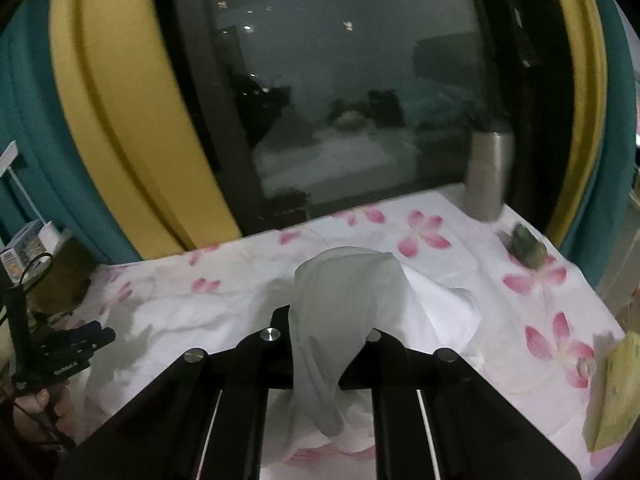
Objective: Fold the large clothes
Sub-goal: 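Carry the shirt across the sheet with the right tool and release it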
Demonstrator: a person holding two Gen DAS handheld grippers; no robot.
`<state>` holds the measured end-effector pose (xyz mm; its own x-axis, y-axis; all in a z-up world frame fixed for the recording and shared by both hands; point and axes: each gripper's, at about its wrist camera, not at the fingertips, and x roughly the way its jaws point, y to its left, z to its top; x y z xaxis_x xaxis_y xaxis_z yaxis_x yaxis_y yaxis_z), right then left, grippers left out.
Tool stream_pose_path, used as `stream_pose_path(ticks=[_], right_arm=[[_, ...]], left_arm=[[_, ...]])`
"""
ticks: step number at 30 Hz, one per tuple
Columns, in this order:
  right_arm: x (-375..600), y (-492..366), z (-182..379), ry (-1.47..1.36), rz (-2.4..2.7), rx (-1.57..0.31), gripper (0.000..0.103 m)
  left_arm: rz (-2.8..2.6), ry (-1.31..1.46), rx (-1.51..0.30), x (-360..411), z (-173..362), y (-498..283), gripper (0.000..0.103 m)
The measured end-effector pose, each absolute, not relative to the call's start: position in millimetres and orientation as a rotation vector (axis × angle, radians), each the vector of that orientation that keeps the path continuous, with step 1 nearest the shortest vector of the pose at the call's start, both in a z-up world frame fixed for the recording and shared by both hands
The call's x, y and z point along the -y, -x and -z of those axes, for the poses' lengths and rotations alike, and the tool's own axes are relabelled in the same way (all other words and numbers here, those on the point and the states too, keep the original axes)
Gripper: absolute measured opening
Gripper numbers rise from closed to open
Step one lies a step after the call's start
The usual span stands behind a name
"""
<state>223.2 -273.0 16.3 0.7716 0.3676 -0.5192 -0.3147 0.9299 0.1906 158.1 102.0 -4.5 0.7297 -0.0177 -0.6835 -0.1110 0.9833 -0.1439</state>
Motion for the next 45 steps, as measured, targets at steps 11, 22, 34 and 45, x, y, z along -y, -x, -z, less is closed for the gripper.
stream_pose_path(ticks=[11,22,34,45], right_arm=[[194.2,-211.9,-38.0,-0.035,-0.496,-0.547,0.01],[89.6,-211.0,-15.9,0.027,-0.667,-0.589,0.01],[-2.9,-200.7,35.8,0.094,-0.824,-0.726,0.01],[-71.0,-171.2,112.2,0.223,-0.969,-0.956,0.014]], left_arm=[[-0.1,0.215,-0.703,-158.4,-9.5,-135.9,0.056],[-0.144,0.243,-0.673,-206.4,-10.0,-118.7,0.056],[-0.173,0.305,-0.701,-243.6,8.9,-106.0,0.056],[-0.212,0.327,-0.731,-261.9,18.5,-96.9,0.056]])
